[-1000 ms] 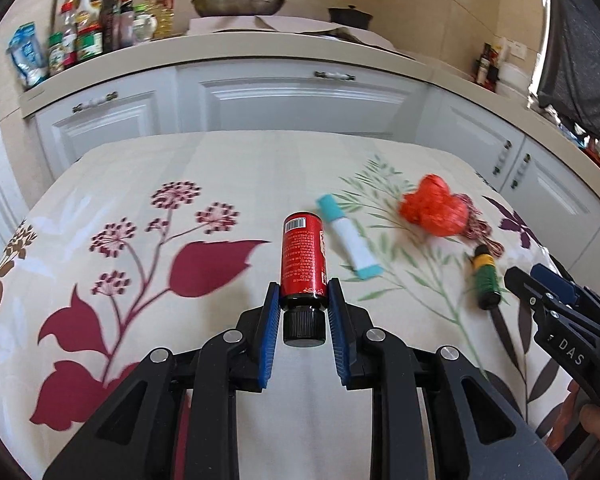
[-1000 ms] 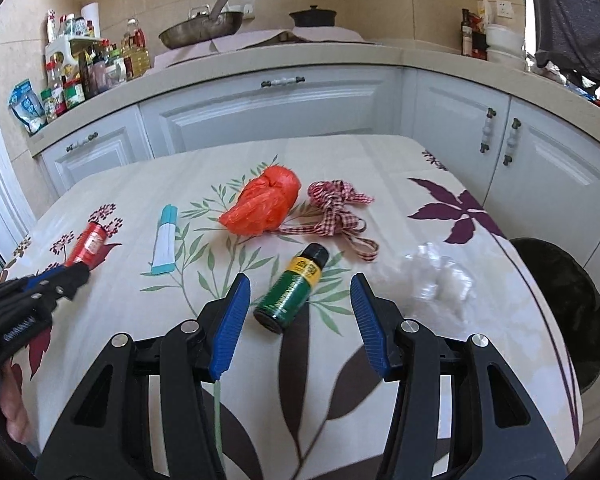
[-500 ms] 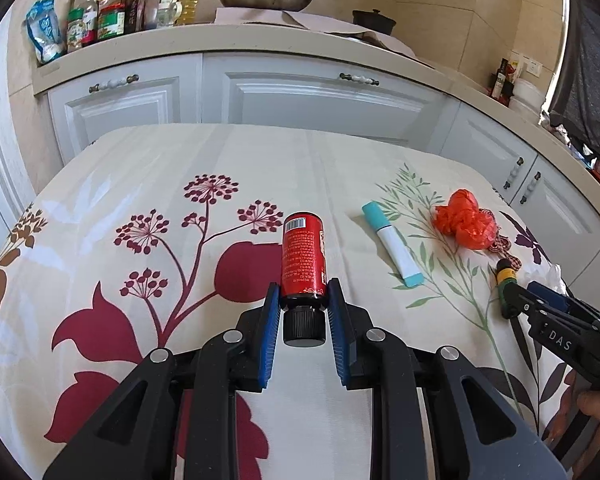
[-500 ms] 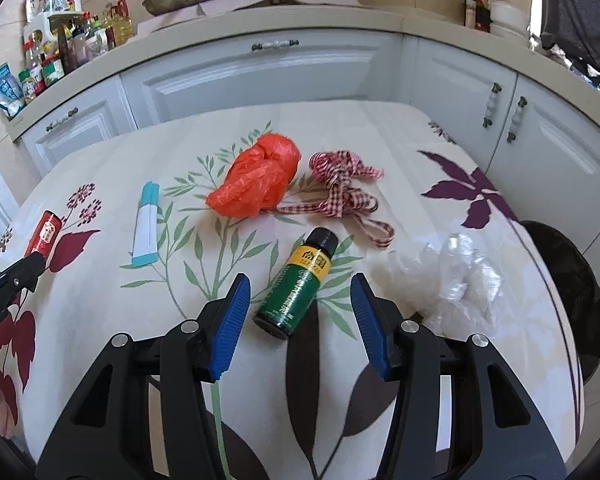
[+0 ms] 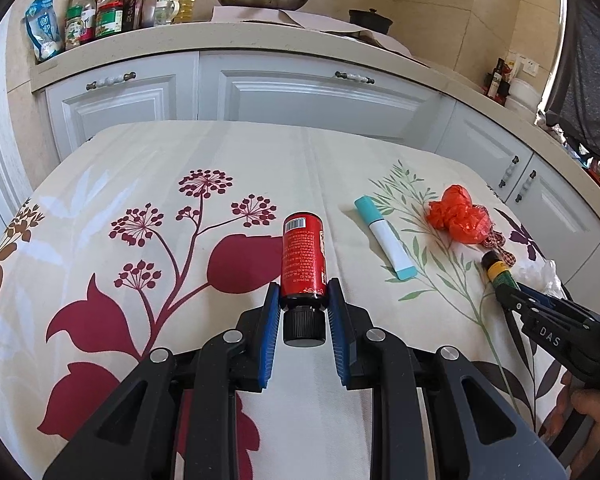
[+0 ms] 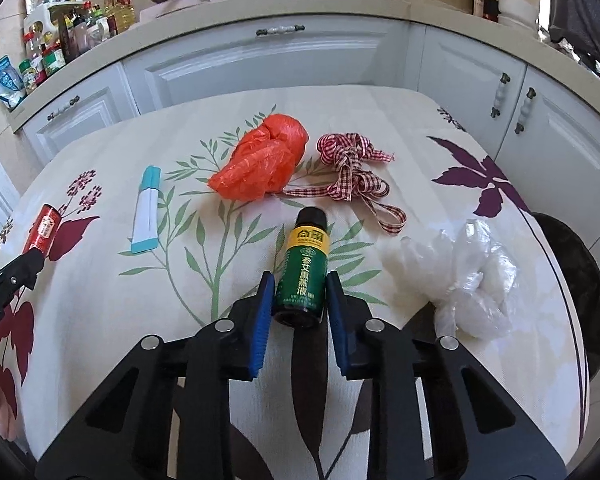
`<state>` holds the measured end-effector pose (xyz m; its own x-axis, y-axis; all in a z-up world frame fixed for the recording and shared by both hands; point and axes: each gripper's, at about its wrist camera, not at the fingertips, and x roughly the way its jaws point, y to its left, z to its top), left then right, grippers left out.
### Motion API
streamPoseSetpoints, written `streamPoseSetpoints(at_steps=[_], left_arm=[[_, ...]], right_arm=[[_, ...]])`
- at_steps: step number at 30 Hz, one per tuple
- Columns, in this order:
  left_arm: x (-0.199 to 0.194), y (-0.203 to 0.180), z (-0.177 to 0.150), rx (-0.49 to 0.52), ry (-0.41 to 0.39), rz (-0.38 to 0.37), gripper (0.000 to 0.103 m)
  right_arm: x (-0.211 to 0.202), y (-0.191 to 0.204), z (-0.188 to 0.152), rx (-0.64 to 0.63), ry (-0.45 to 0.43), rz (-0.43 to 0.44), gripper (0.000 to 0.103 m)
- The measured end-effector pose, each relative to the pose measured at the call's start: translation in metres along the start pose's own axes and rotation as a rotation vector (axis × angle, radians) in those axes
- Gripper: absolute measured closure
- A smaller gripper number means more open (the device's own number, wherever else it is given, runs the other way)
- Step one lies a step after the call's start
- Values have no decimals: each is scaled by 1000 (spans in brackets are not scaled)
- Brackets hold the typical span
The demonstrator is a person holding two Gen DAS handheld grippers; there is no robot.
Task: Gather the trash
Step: 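Grasp the green-and-yellow bottle with the right tool while the left tool holds the red can, then carry the red can and green bottle over the black bin and open both tools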
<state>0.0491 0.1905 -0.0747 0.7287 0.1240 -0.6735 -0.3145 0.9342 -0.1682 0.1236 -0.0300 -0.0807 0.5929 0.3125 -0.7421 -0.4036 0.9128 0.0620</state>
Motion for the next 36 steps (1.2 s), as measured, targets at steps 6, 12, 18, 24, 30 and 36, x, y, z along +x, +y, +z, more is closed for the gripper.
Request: streamPoseSetpoints(at_steps=[6, 12, 18, 24, 30, 36], left_arm=[[-3, -10, -3, 16, -4, -8, 78], [-7, -19, -8, 31, -4, -14, 78], [-6, -22, -9, 37, 0, -11, 78], [-3, -24, -8, 40, 8, -10, 78], [-2, -29, -10, 50, 10, -13, 78], [-5, -39, -10, 57, 0, -23, 78]], right_arm=[[-13, -3, -5, -1, -41, 7, 79], [-13, -8, -19, 3, -6, 22, 79], [-12, -12, -19, 17, -2, 15, 59], [-3, -12, -9, 3, 22, 17, 60], [-1, -10, -12, -24, 18, 22, 80], [-23, -14, -14, -32, -64, 14, 80]])
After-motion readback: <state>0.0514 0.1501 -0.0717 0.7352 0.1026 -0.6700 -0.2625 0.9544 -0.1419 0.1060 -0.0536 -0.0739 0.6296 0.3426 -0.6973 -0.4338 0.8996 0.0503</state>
